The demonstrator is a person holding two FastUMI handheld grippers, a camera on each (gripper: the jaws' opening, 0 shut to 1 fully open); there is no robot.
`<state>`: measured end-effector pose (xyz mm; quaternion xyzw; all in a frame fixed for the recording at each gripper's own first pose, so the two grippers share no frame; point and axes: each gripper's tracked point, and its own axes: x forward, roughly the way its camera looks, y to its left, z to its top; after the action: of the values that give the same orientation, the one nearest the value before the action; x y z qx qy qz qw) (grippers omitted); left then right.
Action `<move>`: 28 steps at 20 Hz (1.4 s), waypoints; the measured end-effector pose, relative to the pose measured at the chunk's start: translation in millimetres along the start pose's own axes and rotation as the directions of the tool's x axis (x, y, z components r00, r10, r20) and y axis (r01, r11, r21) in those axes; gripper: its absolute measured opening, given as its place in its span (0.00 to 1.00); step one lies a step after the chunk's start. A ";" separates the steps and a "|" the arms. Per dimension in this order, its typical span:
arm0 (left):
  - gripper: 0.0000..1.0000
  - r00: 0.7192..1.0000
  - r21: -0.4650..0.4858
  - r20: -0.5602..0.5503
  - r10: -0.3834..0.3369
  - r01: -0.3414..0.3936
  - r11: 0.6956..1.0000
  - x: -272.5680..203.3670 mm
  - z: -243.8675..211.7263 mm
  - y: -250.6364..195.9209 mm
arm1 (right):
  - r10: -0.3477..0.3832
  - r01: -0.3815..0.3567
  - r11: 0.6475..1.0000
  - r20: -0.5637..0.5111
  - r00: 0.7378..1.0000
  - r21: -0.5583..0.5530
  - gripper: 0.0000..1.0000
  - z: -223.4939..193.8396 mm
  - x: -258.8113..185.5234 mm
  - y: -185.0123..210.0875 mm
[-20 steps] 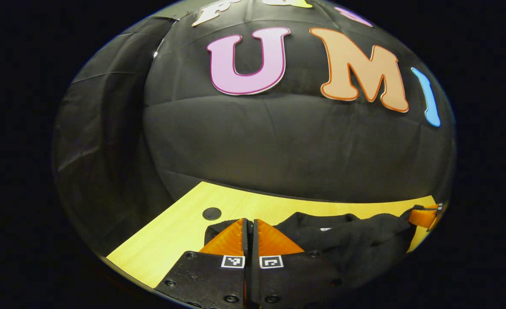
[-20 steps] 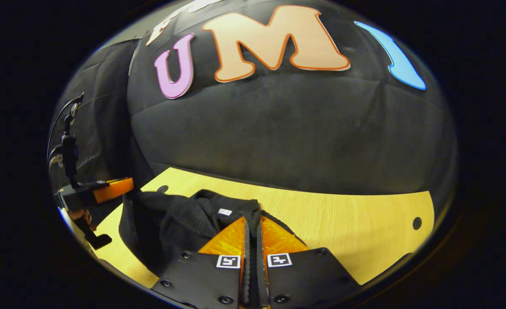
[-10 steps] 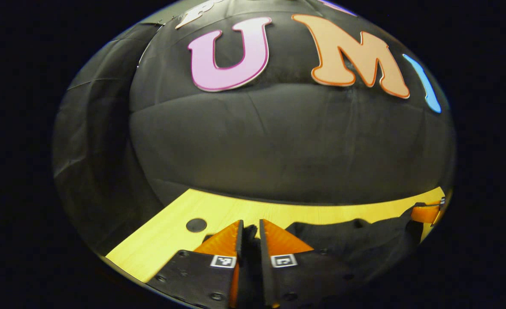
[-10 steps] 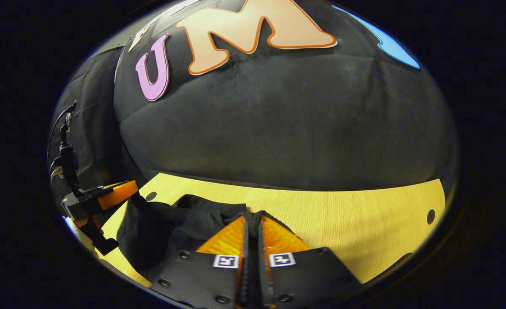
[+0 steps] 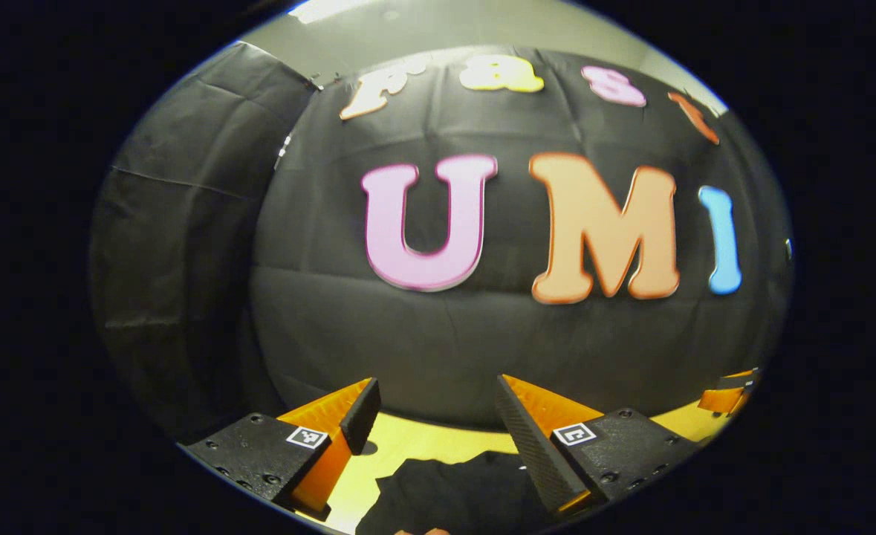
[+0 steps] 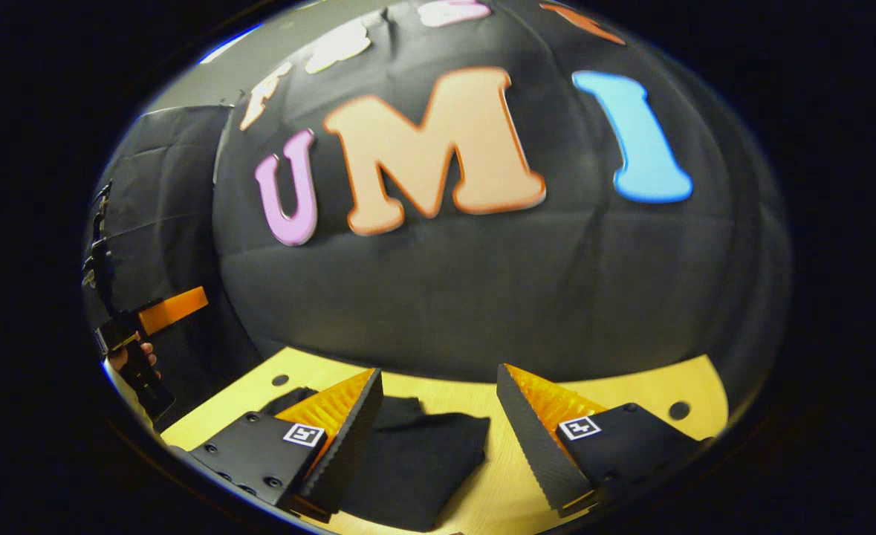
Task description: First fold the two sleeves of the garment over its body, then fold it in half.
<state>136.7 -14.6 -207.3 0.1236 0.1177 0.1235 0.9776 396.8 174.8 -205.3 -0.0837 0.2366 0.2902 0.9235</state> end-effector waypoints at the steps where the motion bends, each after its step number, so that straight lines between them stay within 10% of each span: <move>1: 0.96 0.999 0.008 0.043 -0.009 0.008 1.000 -20.9 22.5 4.0 | -0.001 0.002 1.000 0.058 0.998 -0.013 0.98 17.8 -26.3 7.6; 6: 0.96 0.979 0.041 0.153 -0.138 0.133 0.990 -123.1 89.0 -1.0 | -0.085 0.106 0.993 0.284 0.955 -0.059 0.94 47.9 -157.1 33.3; 13: 0.94 0.997 0.037 0.031 -0.075 0.074 0.997 -258.5 34.2 69.5 | -0.213 0.194 0.977 0.329 0.920 0.090 0.97 -28.9 -296.2 92.8; 28: 0.94 0.993 0.108 0.052 -0.108 0.102 0.989 -343.1 55.9 106.5 | -0.222 0.189 0.973 0.311 0.924 0.132 0.97 -59.1 -373.6 149.4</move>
<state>-194.5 -19.3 -57.4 0.1720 0.1022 0.0618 0.9778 19.0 94.2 -78.2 -0.0132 0.0856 0.1895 0.9781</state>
